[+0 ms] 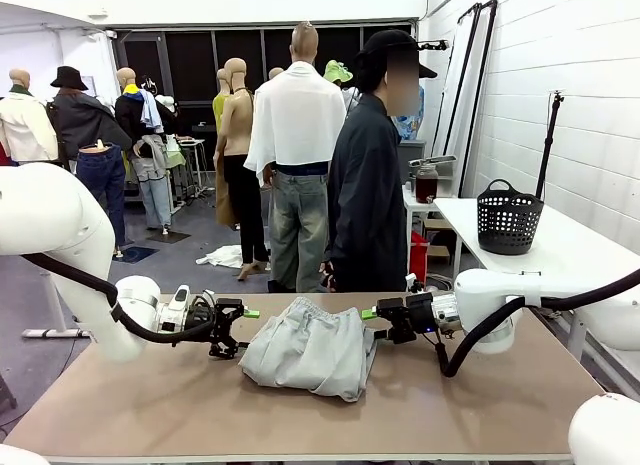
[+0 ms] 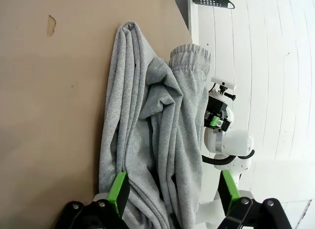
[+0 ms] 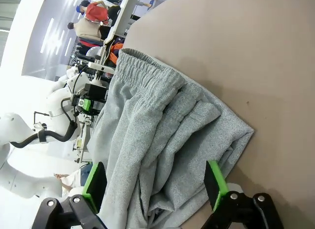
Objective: Fold the training pants.
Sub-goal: Fold the Training pants in half.
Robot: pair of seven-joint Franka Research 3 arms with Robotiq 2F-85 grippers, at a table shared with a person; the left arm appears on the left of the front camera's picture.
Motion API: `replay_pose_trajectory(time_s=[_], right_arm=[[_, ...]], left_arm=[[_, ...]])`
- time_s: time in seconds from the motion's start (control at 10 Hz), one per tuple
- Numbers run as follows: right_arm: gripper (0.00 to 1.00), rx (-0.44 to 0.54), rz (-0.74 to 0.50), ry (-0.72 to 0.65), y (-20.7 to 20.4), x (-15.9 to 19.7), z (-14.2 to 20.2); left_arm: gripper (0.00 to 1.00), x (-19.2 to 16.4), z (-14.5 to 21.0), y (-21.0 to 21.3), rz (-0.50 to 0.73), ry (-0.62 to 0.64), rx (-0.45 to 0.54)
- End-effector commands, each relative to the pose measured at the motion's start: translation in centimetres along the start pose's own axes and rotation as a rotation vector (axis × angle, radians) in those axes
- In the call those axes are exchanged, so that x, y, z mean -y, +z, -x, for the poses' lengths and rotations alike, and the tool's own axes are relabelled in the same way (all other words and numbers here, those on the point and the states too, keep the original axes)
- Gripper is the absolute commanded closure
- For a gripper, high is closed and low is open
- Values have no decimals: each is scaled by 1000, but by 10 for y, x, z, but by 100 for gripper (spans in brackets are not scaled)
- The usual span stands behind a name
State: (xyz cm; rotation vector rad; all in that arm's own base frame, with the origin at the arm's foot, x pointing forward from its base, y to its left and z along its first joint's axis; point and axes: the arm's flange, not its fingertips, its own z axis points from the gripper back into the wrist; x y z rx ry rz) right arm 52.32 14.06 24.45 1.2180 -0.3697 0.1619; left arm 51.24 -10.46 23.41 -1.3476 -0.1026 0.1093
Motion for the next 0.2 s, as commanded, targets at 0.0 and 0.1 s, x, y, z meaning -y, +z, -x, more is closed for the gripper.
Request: replay_pose_trajectory(time_s=[0.0,0.1], right_arm=[[0,-6,5,5,-3,-1,-1],[0,-6,5,5,-3,-1,-1]], left_arm=[[5,1,-1,2,12,4,-6],[5,1,-1,2,12,4,-6]])
